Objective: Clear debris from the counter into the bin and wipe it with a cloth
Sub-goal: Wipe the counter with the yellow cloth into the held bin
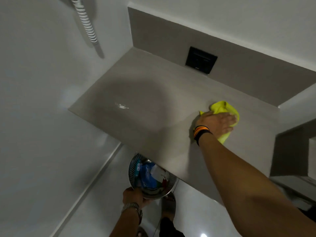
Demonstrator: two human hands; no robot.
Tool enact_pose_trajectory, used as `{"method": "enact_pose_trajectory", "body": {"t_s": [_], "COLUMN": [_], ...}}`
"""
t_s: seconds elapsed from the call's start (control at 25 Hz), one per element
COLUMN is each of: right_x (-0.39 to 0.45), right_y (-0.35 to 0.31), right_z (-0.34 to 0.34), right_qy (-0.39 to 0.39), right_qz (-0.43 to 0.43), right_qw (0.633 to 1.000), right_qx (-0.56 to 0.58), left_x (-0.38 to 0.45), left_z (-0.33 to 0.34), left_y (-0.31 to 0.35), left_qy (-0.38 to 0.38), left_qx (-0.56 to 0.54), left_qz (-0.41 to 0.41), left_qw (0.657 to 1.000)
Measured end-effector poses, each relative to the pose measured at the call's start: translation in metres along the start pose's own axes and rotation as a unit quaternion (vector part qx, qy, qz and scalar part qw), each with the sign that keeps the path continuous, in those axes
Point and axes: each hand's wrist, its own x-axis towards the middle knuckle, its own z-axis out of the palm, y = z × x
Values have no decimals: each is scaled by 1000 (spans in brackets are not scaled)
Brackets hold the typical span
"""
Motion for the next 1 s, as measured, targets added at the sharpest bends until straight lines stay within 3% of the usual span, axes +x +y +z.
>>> {"method": "enact_pose_trajectory", "body": {"t_s": [0.24, 0.44, 0.52, 0.68, 0.76, 0.84, 0.92, 1.0], "right_x": [-56, -116, -147, -203, -222, -233, -249, -271], "right_y": [-87, -135, -144, -135, -116, -87, -56, -29], "right_z": [51, 78, 81, 87, 76, 60, 41, 19], "right_qy": [-76, -154, -194, -288, -303, -316, -355, -396], "right_qz": [-244, -397, -484, -640, -680, -696, -677, -629], "right_qw": [965, 900, 849, 712, 667, 645, 645, 667], "right_qx": [55, 87, 82, 24, 6, -2, 1, 48], "left_x": [18, 29, 33, 33, 29, 22, 15, 7], "left_z": [-22, -43, -52, -68, -76, -85, -95, -108], "left_y": [11, 22, 27, 44, 50, 54, 55, 54], "left_qy": [25, 32, 35, 39, 43, 39, 37, 39], "left_qx": [-19, -56, -49, -50, -52, -46, -42, -49], "left_qz": [7, 17, 23, 41, 49, 52, 54, 56], "left_qw": [999, 998, 998, 997, 997, 997, 997, 996]}}
